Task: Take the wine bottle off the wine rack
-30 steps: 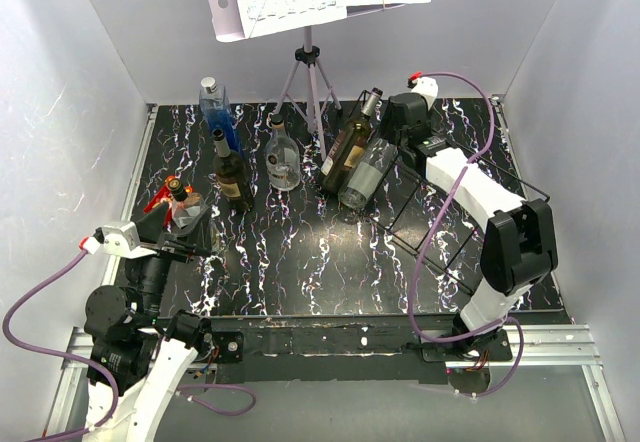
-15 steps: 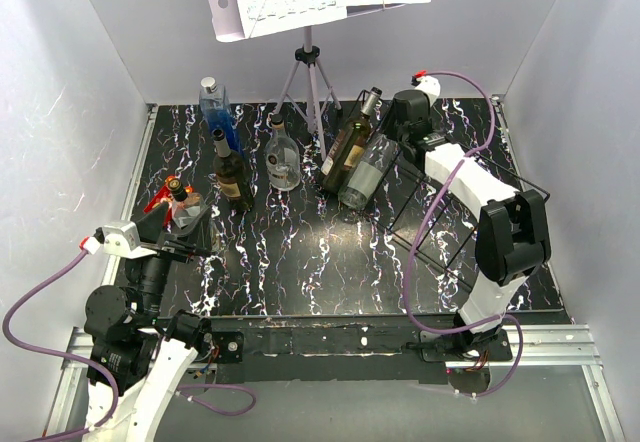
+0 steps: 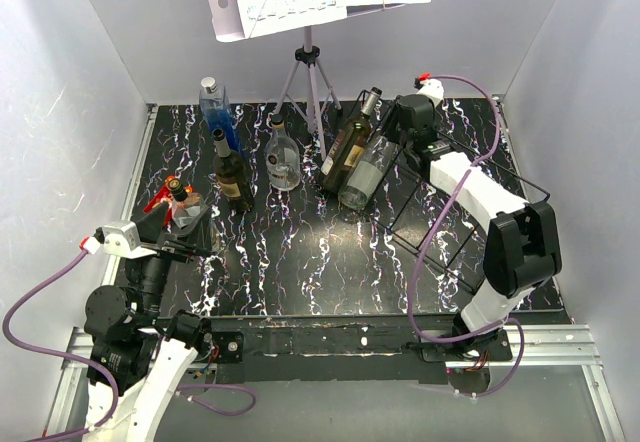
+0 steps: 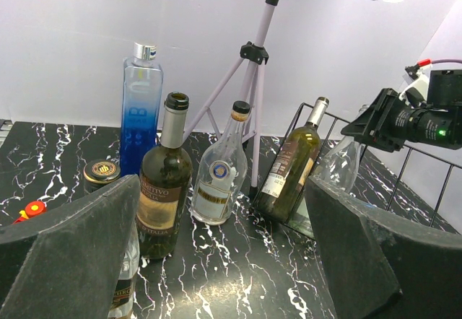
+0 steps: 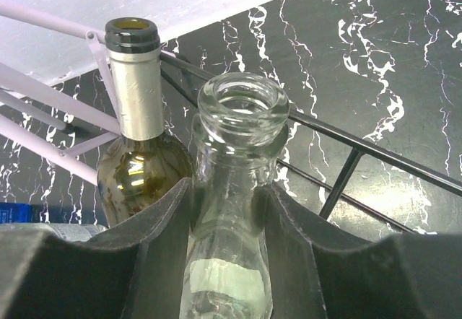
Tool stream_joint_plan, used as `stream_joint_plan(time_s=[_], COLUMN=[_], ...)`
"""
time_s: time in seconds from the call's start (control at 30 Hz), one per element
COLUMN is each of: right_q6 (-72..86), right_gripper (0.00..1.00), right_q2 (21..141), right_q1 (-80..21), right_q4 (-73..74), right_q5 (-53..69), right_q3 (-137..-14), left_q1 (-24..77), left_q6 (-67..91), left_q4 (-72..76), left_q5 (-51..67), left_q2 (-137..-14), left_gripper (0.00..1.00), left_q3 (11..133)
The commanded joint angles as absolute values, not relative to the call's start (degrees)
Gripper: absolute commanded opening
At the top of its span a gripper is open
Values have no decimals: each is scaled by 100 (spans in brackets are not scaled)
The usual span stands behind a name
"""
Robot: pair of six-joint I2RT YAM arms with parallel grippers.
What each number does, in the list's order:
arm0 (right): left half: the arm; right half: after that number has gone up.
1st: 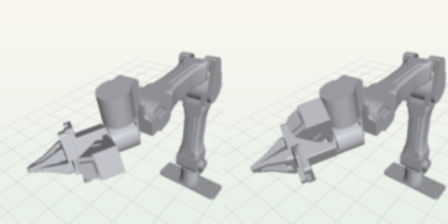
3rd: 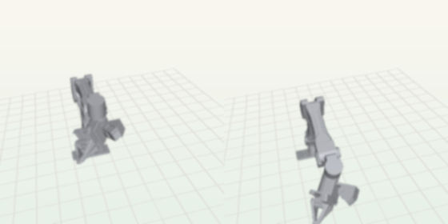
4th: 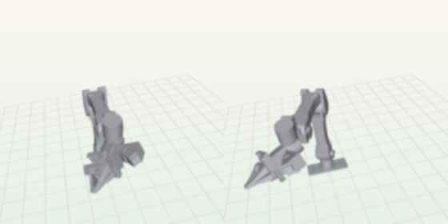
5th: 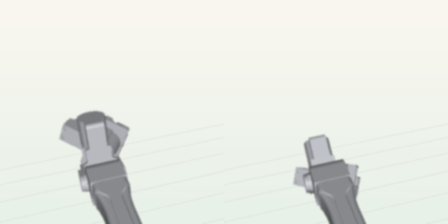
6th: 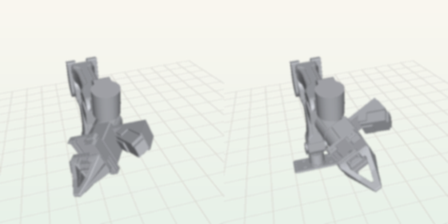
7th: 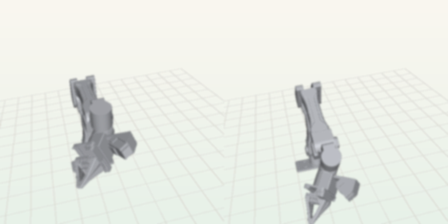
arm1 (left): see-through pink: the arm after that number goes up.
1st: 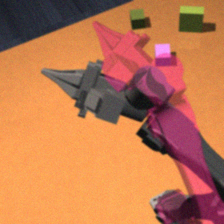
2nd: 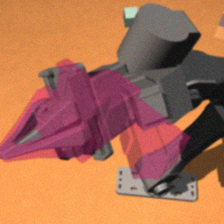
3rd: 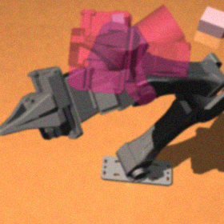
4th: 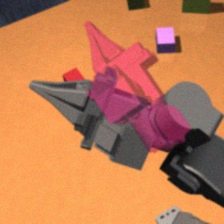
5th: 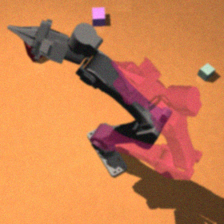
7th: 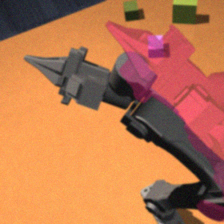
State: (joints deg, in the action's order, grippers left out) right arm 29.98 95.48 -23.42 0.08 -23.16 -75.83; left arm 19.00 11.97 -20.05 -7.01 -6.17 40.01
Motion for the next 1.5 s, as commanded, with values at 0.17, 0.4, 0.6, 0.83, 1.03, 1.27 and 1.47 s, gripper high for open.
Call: stream_joint_plan(time_s=[0.17, 0.4, 0.6, 0.83, 1.03, 1.27, 1.47], right_q6=[2357, 1169, 993, 923, 905, 660, 501], right_gripper=[1, 1, 1, 1, 1, 1, 1], right_q2=[8605, 8253, 7875, 7629, 7304, 7093, 7285], right_q1=[-2399, -2689, -2760, -2821, -2935, -3427, -4260], right_q4=[-966, -1923, -2899, -3208, -3200, -3225, -3444], right_q5=[-2399, -2260, -1671, -1275, -994, -738, -721], right_q3=[-7436, -6857, -6162, -5959, -5924, -5959, -6082], left_q1=[1925, 1925, 1925, 1925, 1925, 1925, 1925], left_q6=[1125, 1134, 1134, 1134, 1116, 1099, 1081], left_q4=[-1942, -1951, -1951, -1942, -1942, -1934, -1934], left_q5=[-677, -650, -650, -633, -650, -738, -738], left_q2=[-686, -694, -721, -756, -765, -747, -738], left_gripper=[98, 98, 98, 98, 98, 98, 98], left_q3=[3973, 3964, 3964, 3964, 3973, 3955, 3973])
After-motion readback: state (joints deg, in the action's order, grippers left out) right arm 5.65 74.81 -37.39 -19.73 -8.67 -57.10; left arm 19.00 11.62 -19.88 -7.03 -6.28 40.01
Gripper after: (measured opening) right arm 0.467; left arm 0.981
